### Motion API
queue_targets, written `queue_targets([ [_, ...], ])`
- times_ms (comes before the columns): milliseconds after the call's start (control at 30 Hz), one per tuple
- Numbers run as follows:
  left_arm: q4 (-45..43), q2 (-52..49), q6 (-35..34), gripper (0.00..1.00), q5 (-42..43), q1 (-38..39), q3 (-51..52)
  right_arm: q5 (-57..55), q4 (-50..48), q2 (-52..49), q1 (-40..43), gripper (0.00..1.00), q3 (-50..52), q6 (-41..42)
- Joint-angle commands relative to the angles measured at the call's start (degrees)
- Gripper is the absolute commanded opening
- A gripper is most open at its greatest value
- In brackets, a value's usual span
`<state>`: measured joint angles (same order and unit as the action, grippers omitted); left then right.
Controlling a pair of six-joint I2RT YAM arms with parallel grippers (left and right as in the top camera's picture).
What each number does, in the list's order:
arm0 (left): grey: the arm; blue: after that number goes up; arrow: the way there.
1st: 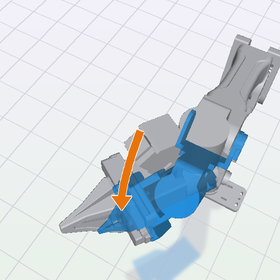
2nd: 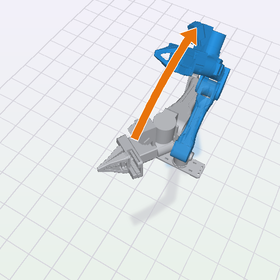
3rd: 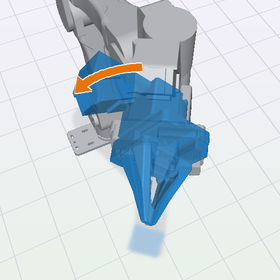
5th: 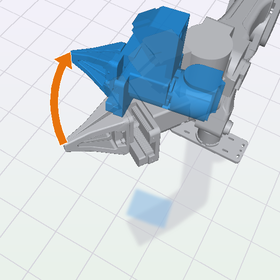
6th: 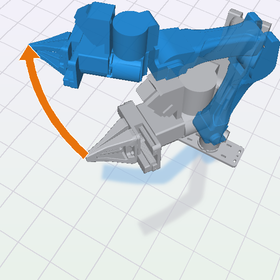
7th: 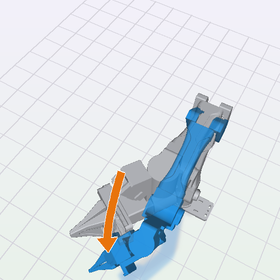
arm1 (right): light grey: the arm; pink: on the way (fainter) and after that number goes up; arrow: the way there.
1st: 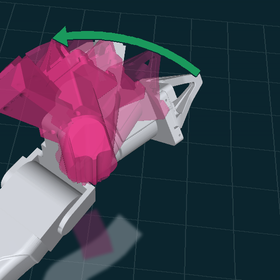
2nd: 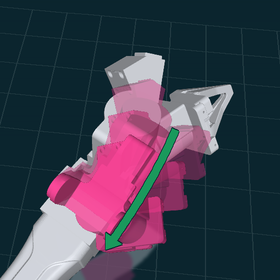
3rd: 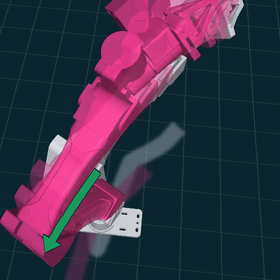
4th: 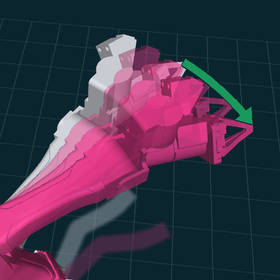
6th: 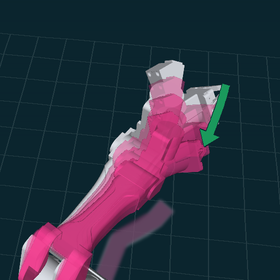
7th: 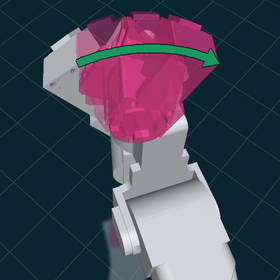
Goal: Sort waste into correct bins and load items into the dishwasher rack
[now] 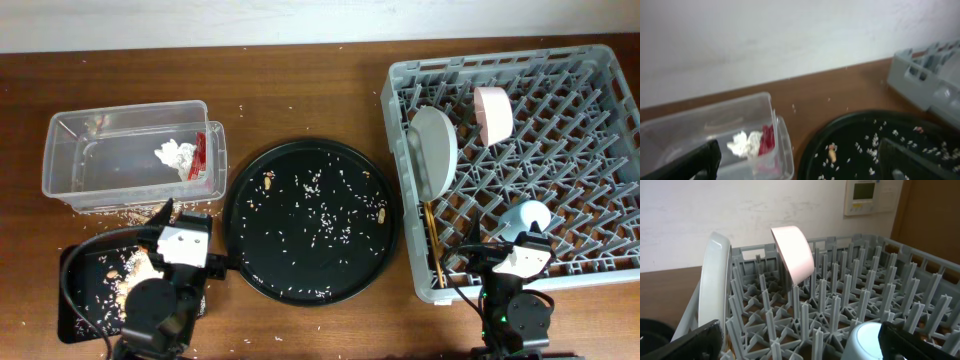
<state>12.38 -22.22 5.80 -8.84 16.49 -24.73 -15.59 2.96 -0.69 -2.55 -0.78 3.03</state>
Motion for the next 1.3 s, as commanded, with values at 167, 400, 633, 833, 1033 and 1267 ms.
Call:
queue_targets([
  [167,-2.5,15.3,1.4,0.99,6.3,-7.4,13.2,-0.1,0.2,0.3,0.3,0.98,0.5,0.4],
  [400,-3.5,22.0,1.4,0.99,6.4,-7.7,22.4,-0.1,0.2,0.3,0.3,0.98,0.5,0.4],
  [633,-7.8,21.8,1.4,0.99,6.5,-7.7,24.2,-0.1,0.2,0.3,0.3,0.98,0.5,0.4],
  [833,-7.8,21.8,1.4,0.99,6.5,-7.7,24.2,-0.1,0.2,0.3,0.3,0.98,0.5,0.4],
  [1033,-7.8,21.8,1.4,0.99,6.5,-7.7,24.2,-0.1,0.2,0.3,0.3,0.98,0.5,0.4],
  [1267,-7.8,21.8,1.4,0.99,6.5,-7.7,24.2,-0.1,0.2,0.3,0.3,0.98,0.5,0.4],
])
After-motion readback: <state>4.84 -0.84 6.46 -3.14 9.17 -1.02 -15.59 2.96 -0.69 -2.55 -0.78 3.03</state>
